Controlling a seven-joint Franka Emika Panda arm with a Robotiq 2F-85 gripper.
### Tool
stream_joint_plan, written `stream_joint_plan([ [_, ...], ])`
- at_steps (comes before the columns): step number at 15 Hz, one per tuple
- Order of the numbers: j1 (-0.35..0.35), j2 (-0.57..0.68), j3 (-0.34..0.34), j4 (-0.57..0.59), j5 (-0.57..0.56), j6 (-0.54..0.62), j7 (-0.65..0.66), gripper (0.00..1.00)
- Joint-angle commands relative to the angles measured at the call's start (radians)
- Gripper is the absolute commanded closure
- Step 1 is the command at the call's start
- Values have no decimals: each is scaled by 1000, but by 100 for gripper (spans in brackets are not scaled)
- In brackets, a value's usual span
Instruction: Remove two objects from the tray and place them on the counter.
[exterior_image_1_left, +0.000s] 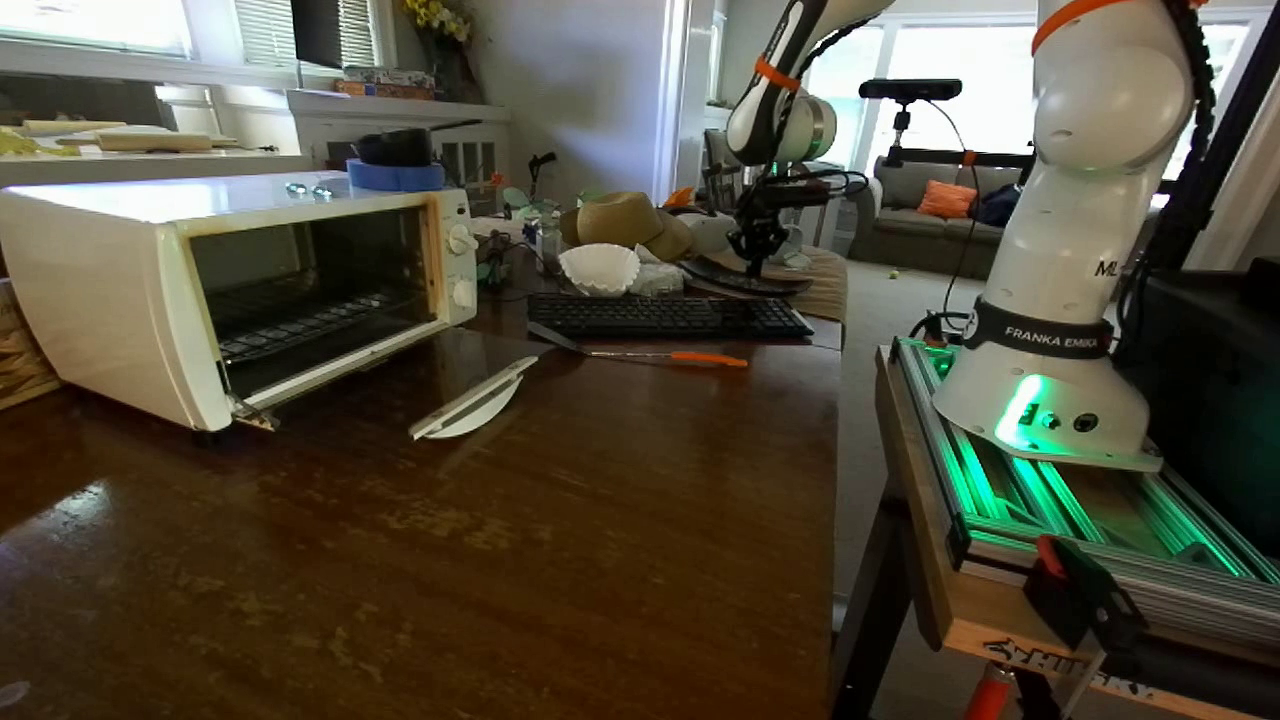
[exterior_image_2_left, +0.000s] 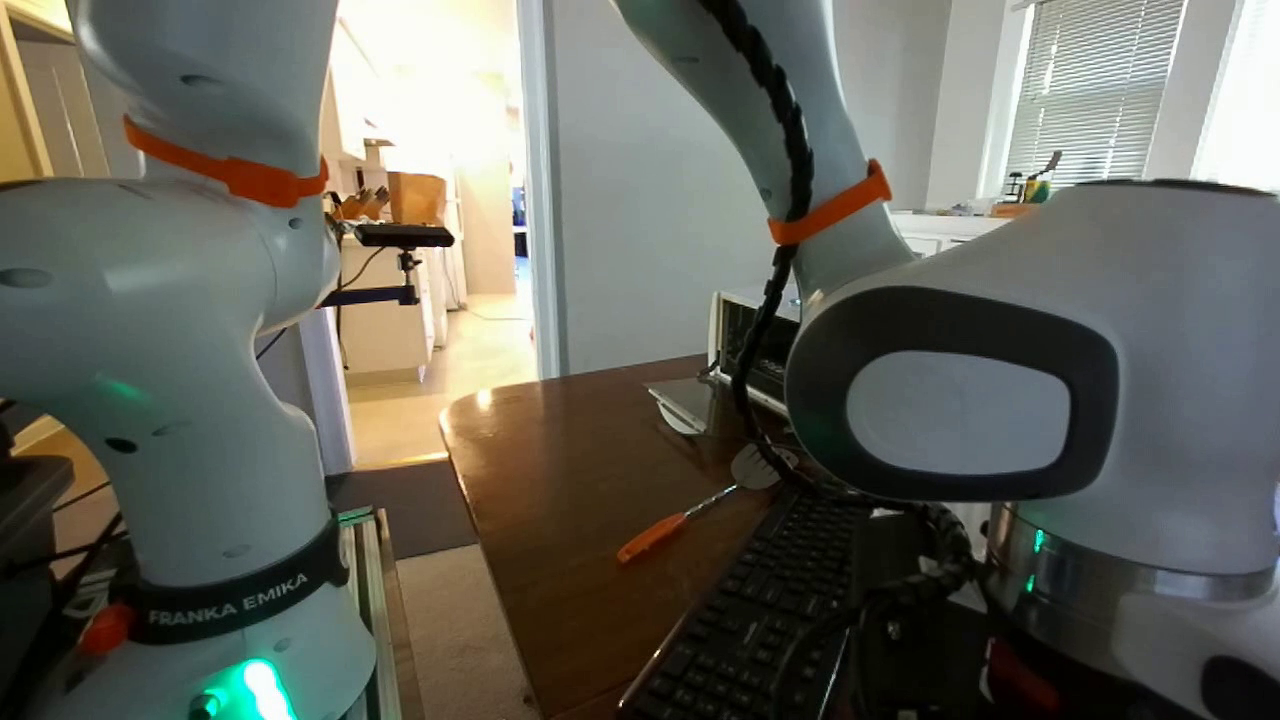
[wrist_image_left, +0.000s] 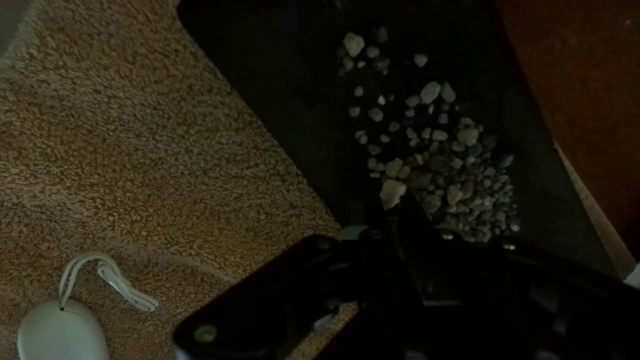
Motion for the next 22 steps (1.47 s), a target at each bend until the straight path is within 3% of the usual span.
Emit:
stream_joint_plan([
  [1,-13,16,10,5,30,16,-27,84],
  [5,-13,20,12,4,32,22,-28,81],
  [10,-17,25,19,3,38,31,-33,86],
  [22,-27,19,27,0,54,36,-54,82],
])
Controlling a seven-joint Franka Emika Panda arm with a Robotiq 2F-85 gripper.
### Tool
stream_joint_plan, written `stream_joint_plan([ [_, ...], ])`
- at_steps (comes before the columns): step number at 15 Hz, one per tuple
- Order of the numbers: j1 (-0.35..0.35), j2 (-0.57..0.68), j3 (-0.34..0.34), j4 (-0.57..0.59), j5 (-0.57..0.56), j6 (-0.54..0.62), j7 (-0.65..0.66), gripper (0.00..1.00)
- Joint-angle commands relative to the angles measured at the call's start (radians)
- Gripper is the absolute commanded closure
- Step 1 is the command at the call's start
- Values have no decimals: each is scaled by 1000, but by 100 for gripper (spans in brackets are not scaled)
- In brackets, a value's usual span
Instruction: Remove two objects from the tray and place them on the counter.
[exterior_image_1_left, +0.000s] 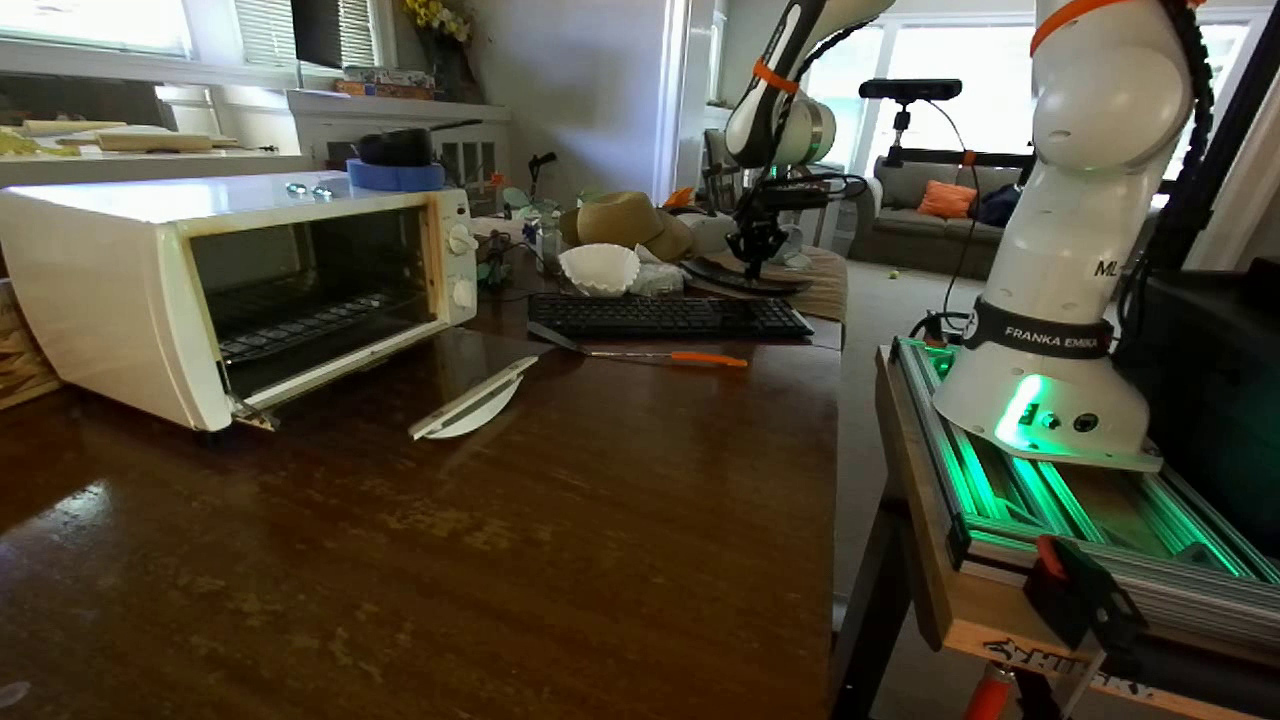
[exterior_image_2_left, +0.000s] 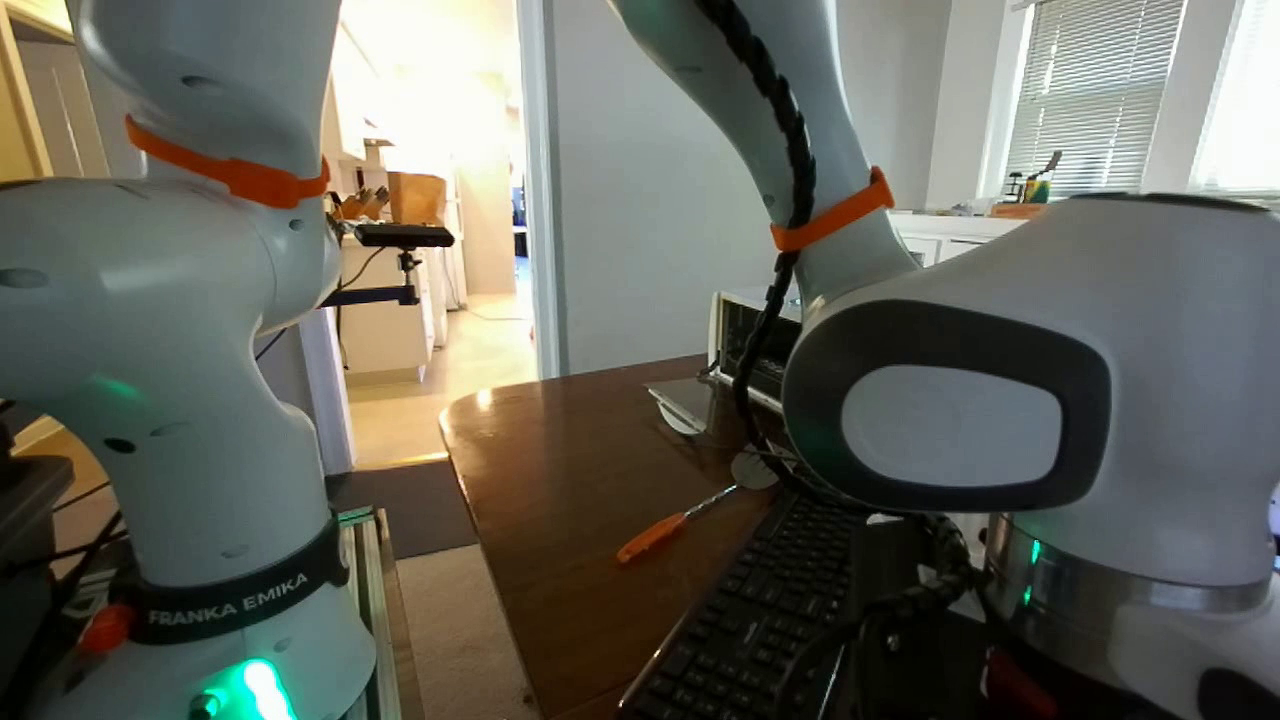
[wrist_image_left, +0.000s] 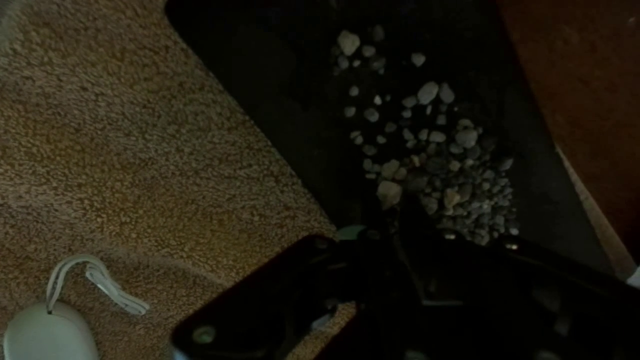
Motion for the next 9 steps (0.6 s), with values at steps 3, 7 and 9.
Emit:
stream_joint_plan([
  [3,-19,7,11,-2,32,17,-35,80],
  [7,-24,4,11,-8,30,17,-47,79],
  [9,-25,4,11,-9,29,18,-52,76],
])
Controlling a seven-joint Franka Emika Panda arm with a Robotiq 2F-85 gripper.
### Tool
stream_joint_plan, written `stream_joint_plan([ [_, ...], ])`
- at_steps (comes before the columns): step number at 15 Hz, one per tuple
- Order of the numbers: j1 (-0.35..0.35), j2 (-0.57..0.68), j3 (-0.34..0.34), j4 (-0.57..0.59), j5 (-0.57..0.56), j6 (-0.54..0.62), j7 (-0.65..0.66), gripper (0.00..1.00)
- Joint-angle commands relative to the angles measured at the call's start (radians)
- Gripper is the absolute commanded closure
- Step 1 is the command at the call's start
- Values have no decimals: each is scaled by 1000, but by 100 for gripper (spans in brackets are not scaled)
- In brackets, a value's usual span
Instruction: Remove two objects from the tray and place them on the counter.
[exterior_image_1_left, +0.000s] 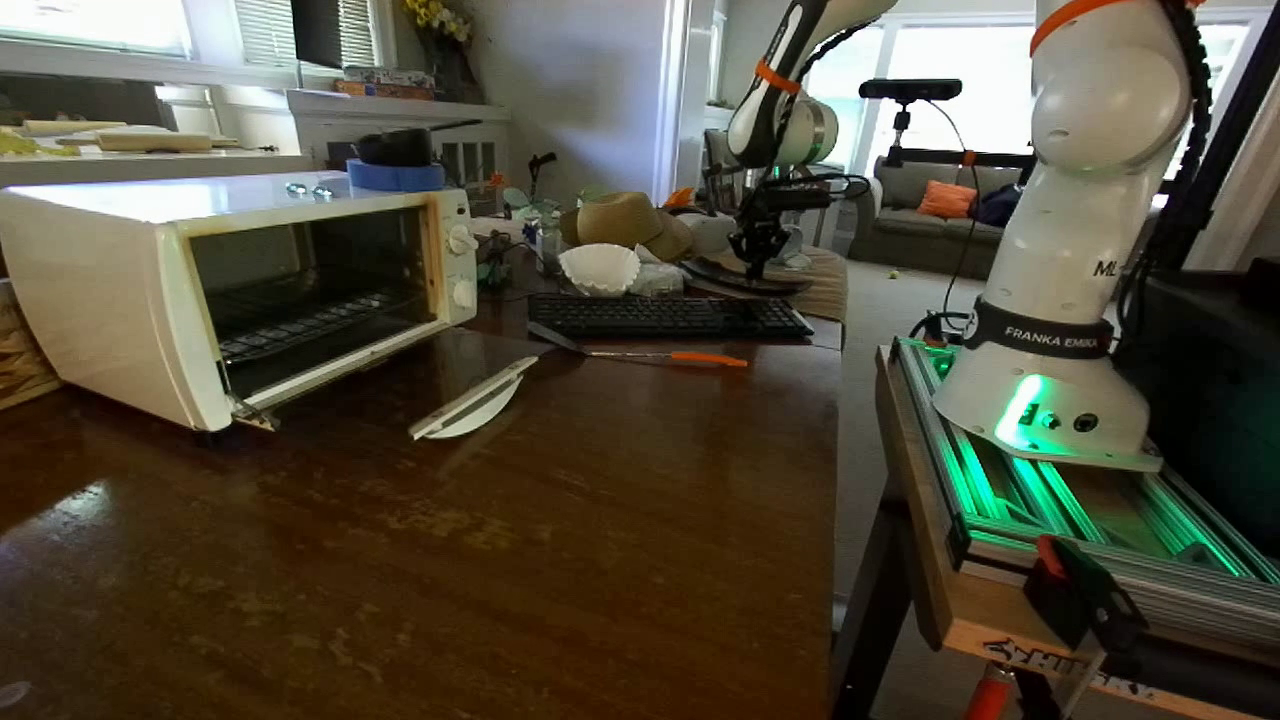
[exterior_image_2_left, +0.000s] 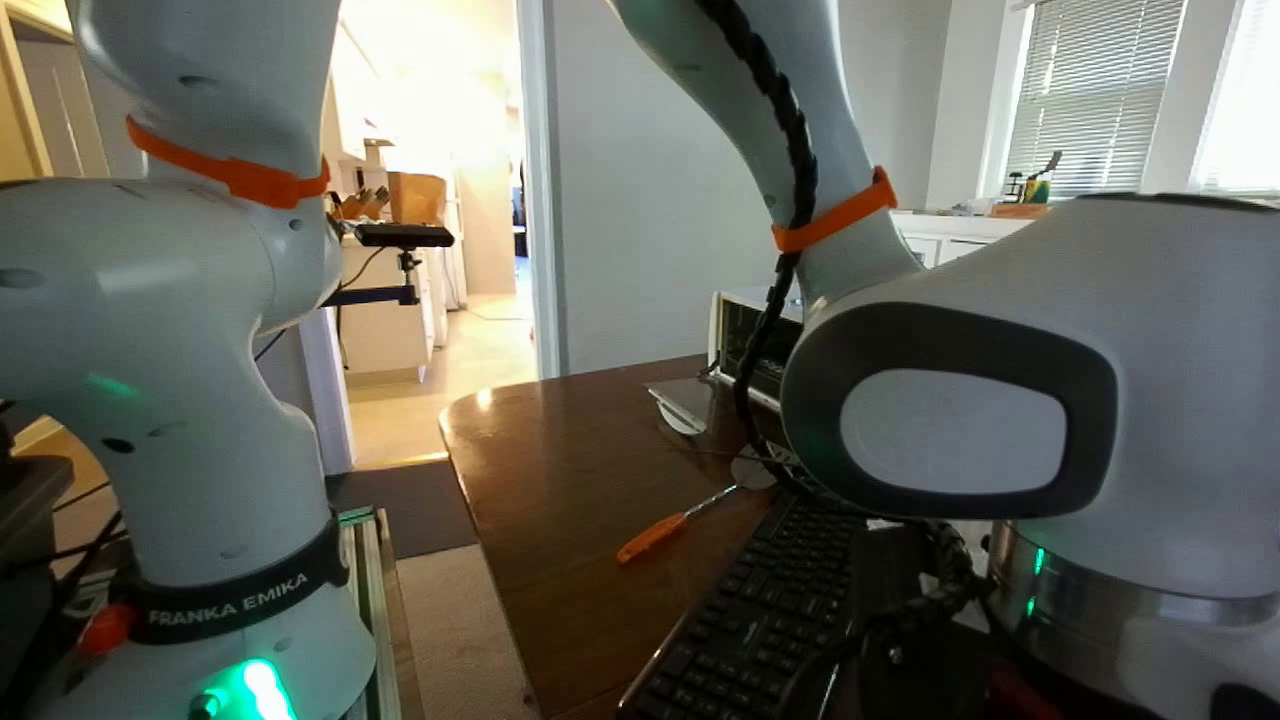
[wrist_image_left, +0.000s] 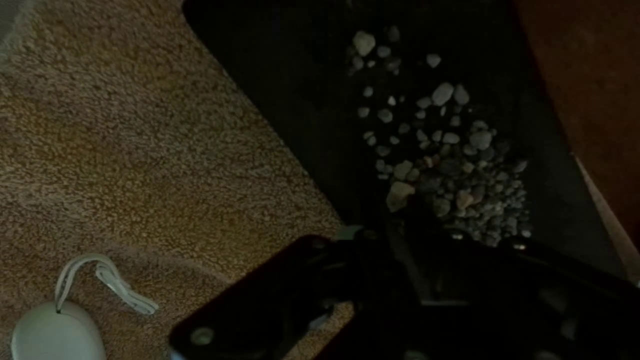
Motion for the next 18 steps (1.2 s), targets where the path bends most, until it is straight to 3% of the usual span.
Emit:
stream_joint_plan([
  [1,-13,5,12,-10,30,19,-36,74],
  [4,-13,4,14,-13,30,23,-43,71],
  [10,-11,9,15,-13,25,25,-49,77],
  [17,-3,8,13,-26,12,36,-56,71],
  [18,-1,10,12,-27,10,38,-56,75],
])
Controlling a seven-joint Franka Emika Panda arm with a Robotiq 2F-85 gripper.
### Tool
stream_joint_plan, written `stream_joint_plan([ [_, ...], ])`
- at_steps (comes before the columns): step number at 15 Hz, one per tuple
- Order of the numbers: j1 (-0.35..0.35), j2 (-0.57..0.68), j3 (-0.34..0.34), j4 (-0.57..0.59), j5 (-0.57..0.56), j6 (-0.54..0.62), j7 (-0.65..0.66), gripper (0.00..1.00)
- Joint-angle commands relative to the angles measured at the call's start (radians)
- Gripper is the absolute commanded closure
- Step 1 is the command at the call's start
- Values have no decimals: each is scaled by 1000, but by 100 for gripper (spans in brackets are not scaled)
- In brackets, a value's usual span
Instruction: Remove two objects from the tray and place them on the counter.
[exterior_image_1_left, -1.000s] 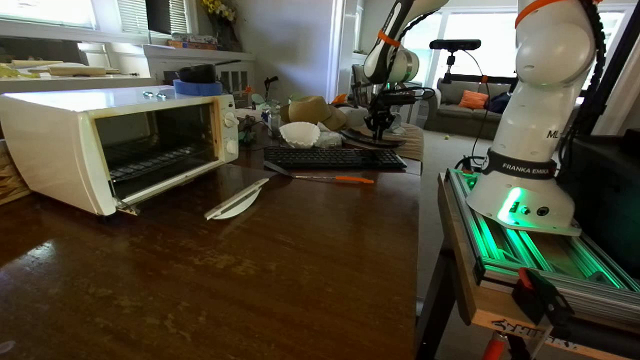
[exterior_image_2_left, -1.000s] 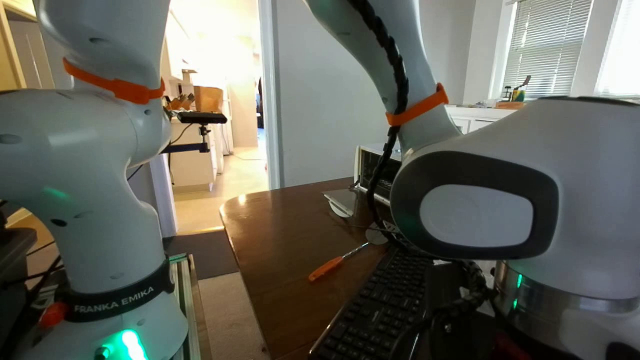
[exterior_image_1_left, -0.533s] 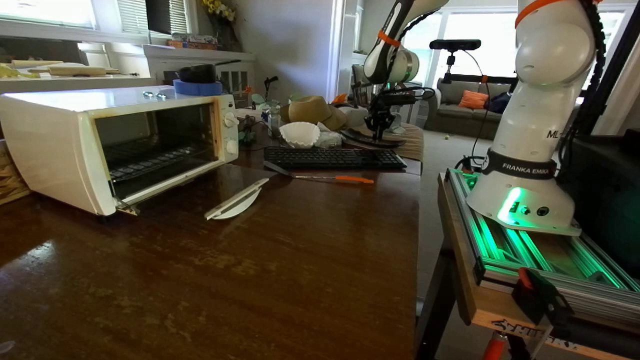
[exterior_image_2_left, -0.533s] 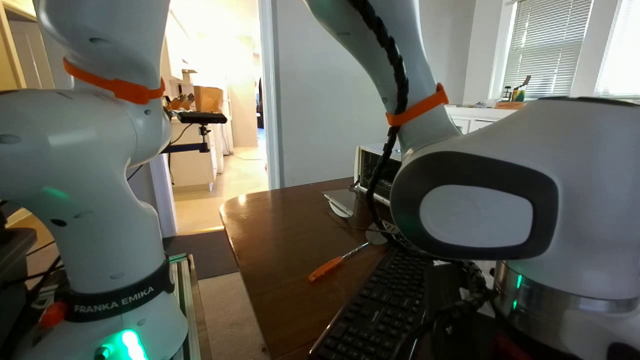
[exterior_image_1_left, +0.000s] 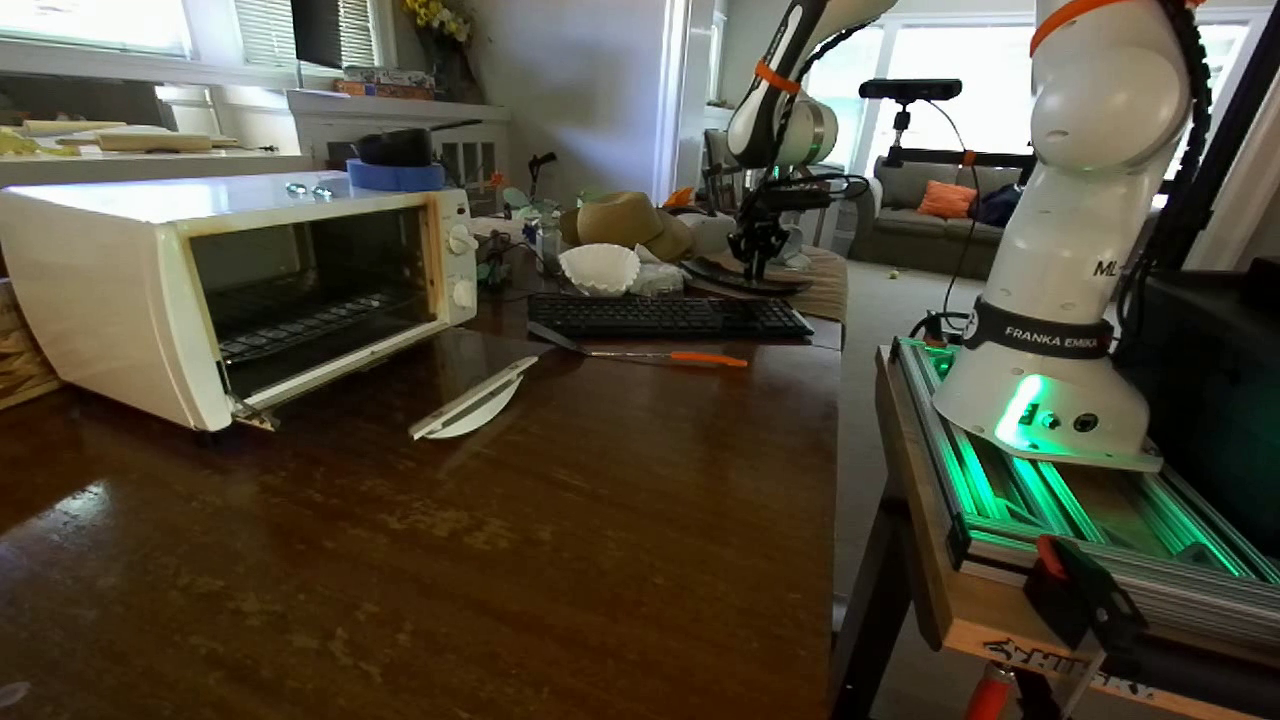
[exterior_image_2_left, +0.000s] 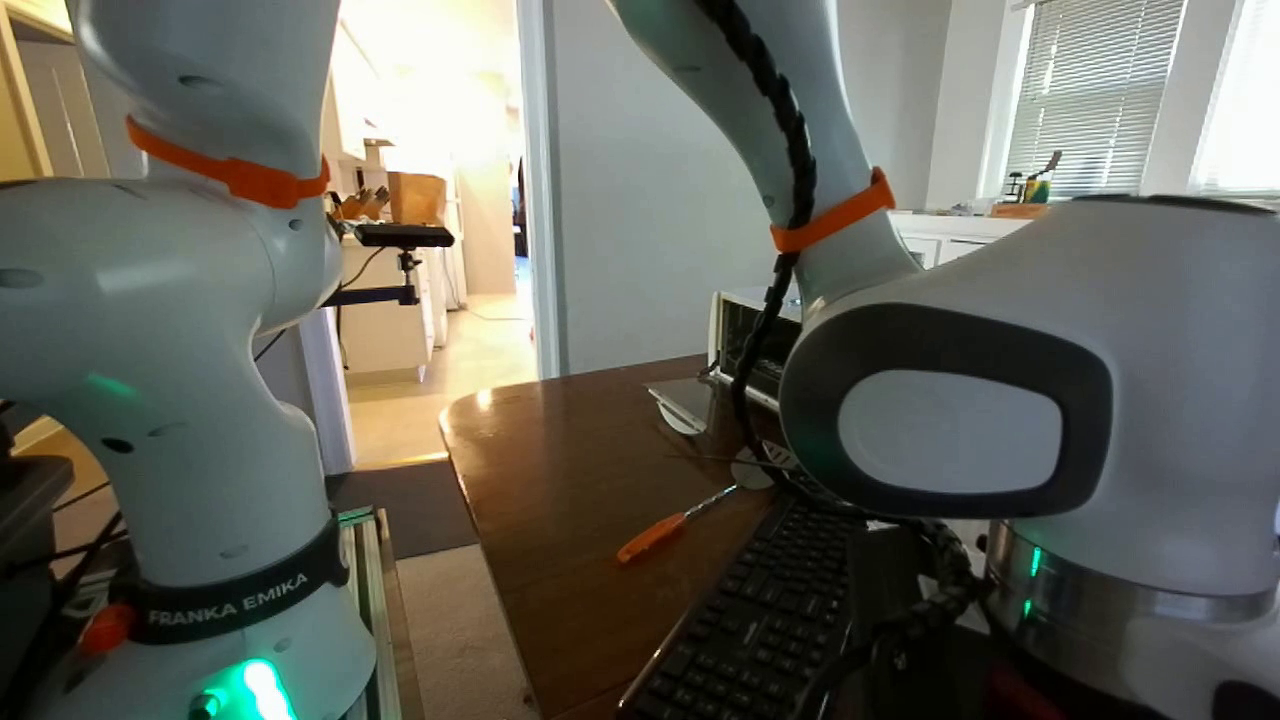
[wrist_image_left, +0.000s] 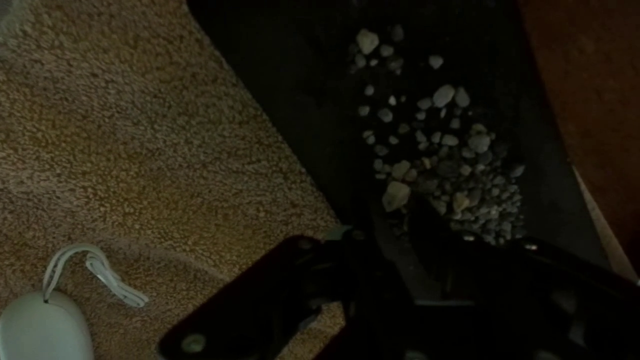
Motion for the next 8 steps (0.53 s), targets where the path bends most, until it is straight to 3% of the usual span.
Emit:
stream_joint_plan([
  [1,1,12,7,-26,11,37,-22,74],
  [8,-3,13,21,-46,20,52,-34,80],
])
